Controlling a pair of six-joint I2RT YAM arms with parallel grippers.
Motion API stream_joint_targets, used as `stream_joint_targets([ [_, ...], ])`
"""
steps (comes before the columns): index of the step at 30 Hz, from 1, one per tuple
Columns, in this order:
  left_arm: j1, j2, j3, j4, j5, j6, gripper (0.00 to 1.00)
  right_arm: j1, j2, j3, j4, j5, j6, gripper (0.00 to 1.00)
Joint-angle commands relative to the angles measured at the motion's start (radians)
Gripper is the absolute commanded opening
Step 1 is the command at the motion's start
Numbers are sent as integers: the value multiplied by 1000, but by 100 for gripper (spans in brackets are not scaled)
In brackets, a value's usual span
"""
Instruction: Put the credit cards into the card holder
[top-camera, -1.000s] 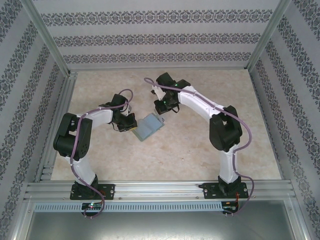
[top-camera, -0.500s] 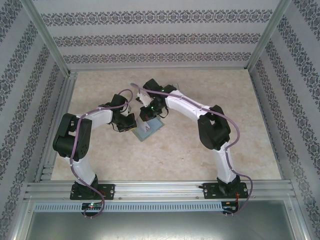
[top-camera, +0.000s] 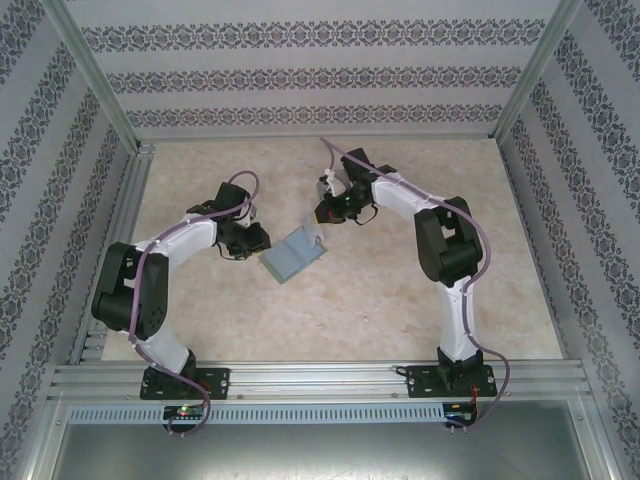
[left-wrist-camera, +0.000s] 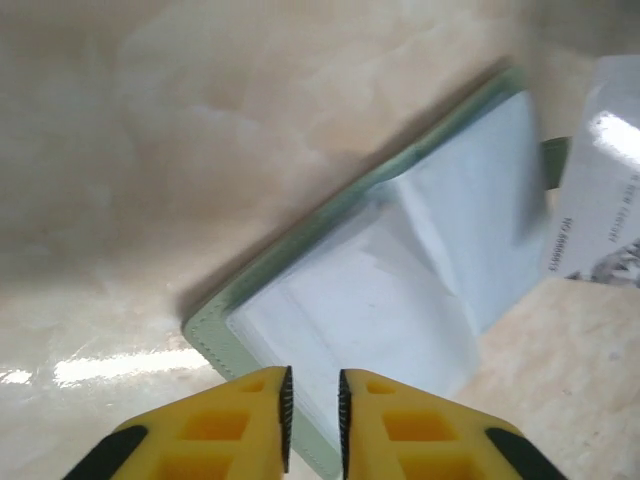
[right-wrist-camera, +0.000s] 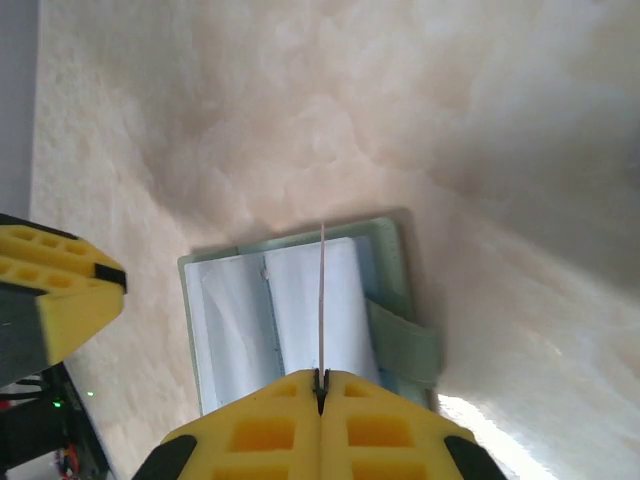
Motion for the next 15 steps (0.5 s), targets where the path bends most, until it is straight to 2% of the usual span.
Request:
stream_joint_targets([
  [1, -33, -18, 48, -34, 0, -21, 26, 23, -27, -8, 72, -124, 19, 1],
  [6, -82, 41, 51, 49, 57, -84, 27, 24, 1, -16, 114, -148, 27, 1],
  [12, -89, 115, 0, 219, 119, -168, 25, 11, 13, -23, 134, -116, 40, 1],
  [15, -92, 148, 2, 227, 127, -171, 22, 17, 12, -23, 135, -117, 44, 0],
])
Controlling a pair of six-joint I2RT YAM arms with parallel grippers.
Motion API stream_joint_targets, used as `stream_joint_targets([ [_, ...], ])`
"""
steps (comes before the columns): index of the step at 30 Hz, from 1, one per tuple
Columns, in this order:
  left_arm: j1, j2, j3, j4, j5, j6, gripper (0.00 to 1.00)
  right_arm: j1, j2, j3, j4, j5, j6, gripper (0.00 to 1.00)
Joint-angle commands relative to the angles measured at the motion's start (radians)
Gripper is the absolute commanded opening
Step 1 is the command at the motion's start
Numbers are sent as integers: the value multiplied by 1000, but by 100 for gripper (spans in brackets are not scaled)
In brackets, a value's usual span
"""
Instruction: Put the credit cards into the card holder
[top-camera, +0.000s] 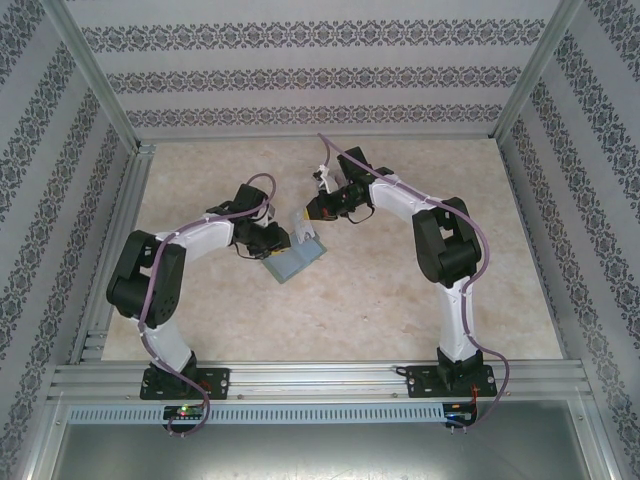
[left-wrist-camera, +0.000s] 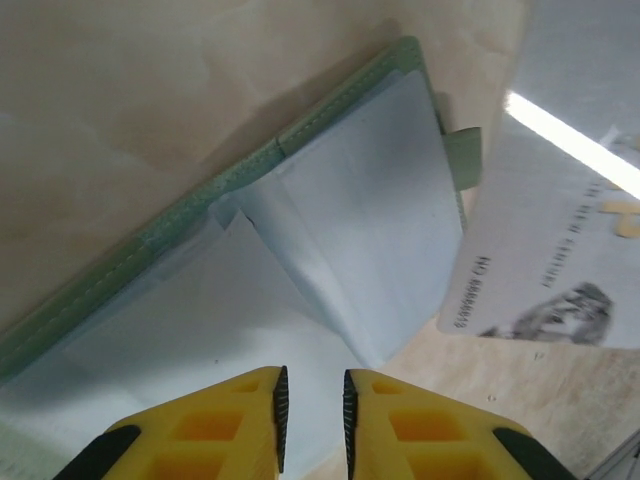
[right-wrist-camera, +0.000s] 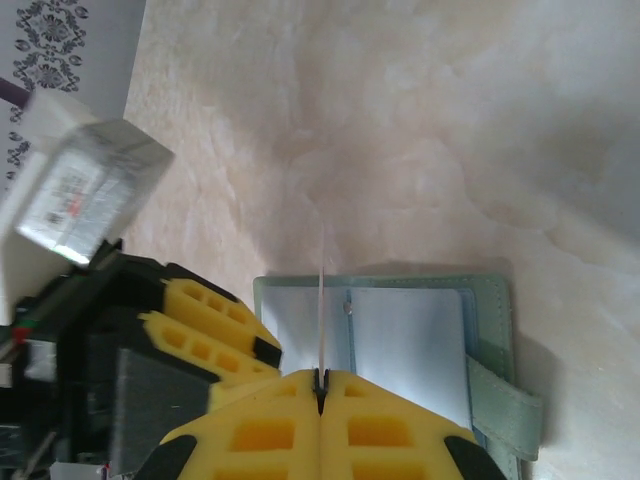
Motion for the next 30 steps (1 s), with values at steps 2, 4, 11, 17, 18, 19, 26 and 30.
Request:
stream_joint_targets([
  [2, -8, 27, -12, 29, 19, -13, 20, 2, 16, -12, 20, -18, 10, 0],
  [4, -7, 22, -14, -27, -19, 17, 17, 12, 26, -7, 10, -16, 3, 0],
  [11, -2, -35, -85, -91, -102, 60, 10, 34, 57, -12, 31, -28, 3, 1],
  [17, 0, -30, -101, -91, -111, 62, 10, 53, 77, -3, 72, -73, 27, 1],
  [18, 0, -32, -103, -92, -115, 62, 10, 54, 77, -4, 74, -75, 29, 1],
  [19, 1, -35, -104, -93, -119, 63, 10, 59, 79, -3, 74, -73, 28, 1],
  [26, 3, -41, -102, -109, -138, 78, 9, 84, 118, 10, 83, -71, 37, 1],
  [30, 4, -51, -107, -114, -147, 79, 9, 78, 125, 7, 91, -67, 39, 1],
])
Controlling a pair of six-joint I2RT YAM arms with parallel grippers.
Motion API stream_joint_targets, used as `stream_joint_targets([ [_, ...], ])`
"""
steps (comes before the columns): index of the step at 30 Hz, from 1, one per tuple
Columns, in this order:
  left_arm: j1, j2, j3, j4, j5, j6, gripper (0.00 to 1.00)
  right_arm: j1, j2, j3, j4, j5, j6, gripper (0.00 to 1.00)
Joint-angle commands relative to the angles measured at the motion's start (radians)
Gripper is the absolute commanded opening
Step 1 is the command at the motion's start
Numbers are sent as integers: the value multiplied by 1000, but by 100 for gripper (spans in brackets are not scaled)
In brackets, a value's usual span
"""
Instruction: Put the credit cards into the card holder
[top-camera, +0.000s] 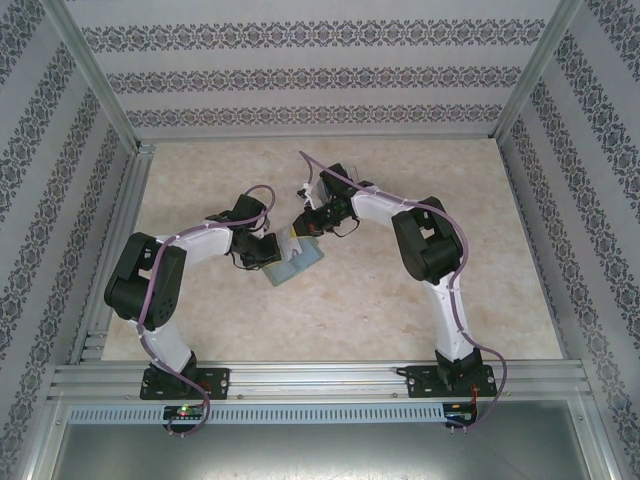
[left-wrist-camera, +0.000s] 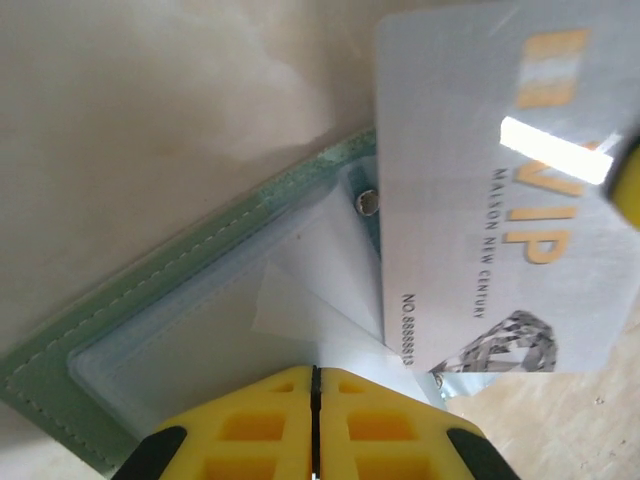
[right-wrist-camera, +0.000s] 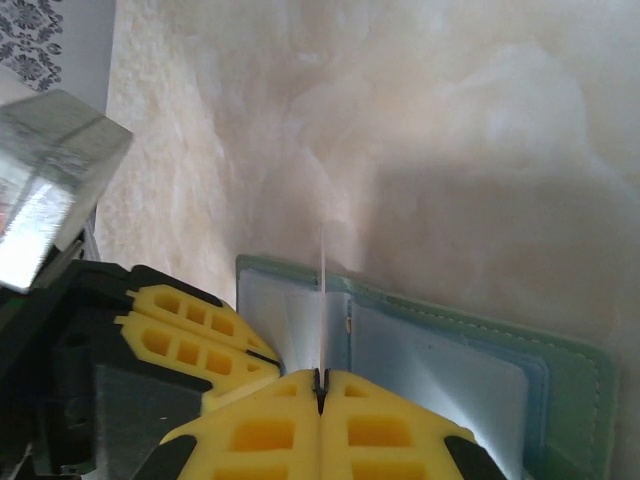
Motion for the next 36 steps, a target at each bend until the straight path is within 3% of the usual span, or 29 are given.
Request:
stream_joint_targets([
  [1, 4, -18, -28, -77, -60, 29, 9, 0, 15, 13, 20, -24, 5, 1],
  [20, 10, -28, -18, -82, -62, 27, 10, 48, 21, -30, -58, -24, 0, 1],
  [24, 9, -52, -5, -98, -66, 25, 15, 62, 43, -13, -62, 12, 0, 1],
  [30, 14, -123, 55, -215, -143, 47, 31, 63, 46, -13, -76, 83, -5, 1],
  [36, 53, -163, 25, -250, -170, 52, 32, 64, 43, -12, -77, 98, -7, 1],
])
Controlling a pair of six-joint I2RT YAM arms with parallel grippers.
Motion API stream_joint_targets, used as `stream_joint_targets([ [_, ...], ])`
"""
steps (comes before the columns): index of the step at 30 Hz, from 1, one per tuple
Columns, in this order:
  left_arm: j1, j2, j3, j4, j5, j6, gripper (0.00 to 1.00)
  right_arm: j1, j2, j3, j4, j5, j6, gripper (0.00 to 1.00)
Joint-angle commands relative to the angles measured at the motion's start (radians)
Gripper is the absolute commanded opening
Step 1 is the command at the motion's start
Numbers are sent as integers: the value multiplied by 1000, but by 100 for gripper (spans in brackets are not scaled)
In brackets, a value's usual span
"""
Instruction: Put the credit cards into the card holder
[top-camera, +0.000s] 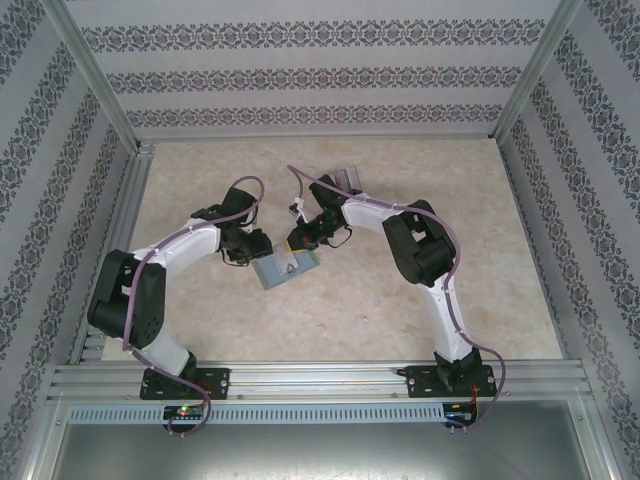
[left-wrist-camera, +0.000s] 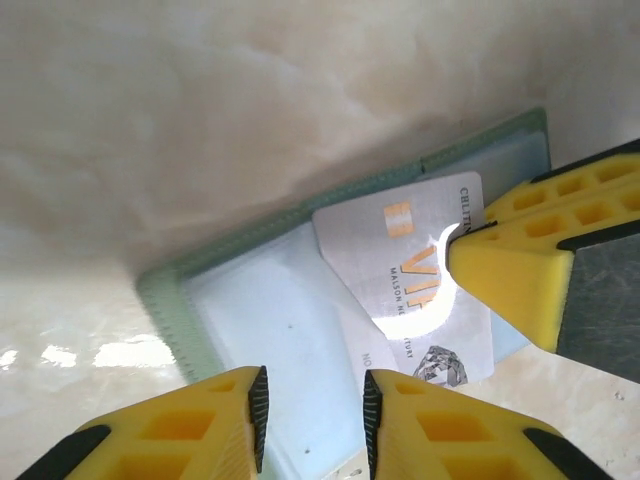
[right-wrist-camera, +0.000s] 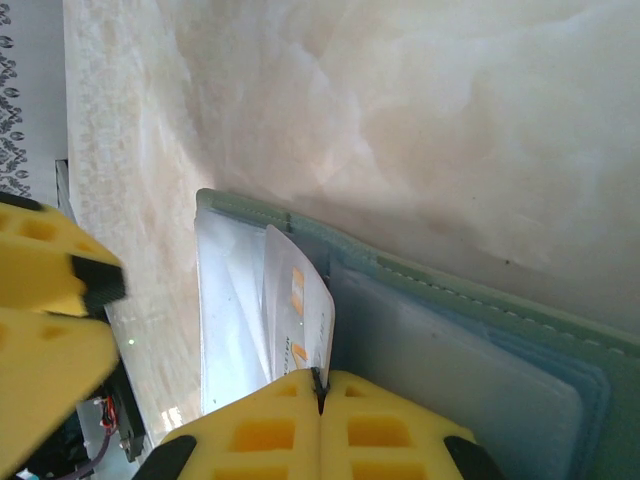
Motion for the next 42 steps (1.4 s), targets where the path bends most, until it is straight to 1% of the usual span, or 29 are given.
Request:
stream_joint_targets([
  [1, 23, -13, -23, -62, -35, 14, 32, 5, 26, 10, -32, 69, -11, 1],
  [9, 29, 40, -137, 69, 81, -50, 18, 12, 10, -1, -36, 67, -9, 1],
  [13, 28, 60, -162, 103, 99, -62, 15, 20, -10, -12, -37, 60, -8, 1],
  [24, 28, 78, -174, 119, 106, -63, 13, 36, -64, -73, -8, 63, 21, 1],
  [37, 29, 75, -177, 121, 106, -61, 13, 84, -24, -66, 66, 93, 97, 1],
  [42, 28, 78, -174, 123, 109, -60, 13, 98, -12, -56, 39, 105, 86, 1],
])
